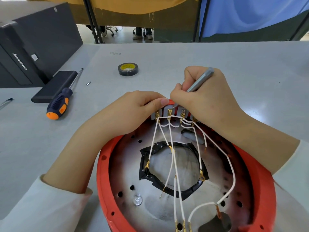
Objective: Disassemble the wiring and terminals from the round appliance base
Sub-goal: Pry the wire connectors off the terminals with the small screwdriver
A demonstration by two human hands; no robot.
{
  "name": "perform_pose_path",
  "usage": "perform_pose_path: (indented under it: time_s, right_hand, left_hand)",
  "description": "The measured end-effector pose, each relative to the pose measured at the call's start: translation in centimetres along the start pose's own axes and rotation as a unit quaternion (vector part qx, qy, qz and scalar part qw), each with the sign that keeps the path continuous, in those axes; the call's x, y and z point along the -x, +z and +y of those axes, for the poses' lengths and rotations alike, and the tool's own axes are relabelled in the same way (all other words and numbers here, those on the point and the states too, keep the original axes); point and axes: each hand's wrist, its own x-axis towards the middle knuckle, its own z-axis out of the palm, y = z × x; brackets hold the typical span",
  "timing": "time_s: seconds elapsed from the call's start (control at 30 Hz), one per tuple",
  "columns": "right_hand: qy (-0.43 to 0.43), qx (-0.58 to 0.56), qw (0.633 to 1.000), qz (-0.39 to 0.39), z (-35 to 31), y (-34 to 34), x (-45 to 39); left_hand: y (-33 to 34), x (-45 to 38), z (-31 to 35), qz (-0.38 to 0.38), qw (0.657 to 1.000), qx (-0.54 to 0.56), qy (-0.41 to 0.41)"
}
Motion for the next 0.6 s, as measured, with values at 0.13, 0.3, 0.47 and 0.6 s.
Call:
perform_pose_path:
  time_s: [0.13,0.3,0.47,0.6]
  right_hand:
    - [0.062,-0.042,0.997,-0.022,0.2,-0.1,-0.8]
    - [0.124,-0.068,0.988,-0.06,0.4,-0.1,-1.8]
    - [0.15,-0.062,0.984,-0.069,0.6,0.0,-2.2]
    - [0.105,-0.024,0.994,-0.027,0.5,0.1,-1.6]
  left_hand:
    - [0.1,-0.1,-0.1,0.002,1.0,0.006,-0.005]
    - [0.0,-0.1,-0.1,-0.001,1.0,0.009,-0.004]
    - [0.0,0.0,0.0,-0.003,1.0,0.006,-0.002]
    - [0.1,-0.1,0.0,0.002,1.0,0.009,0.0]
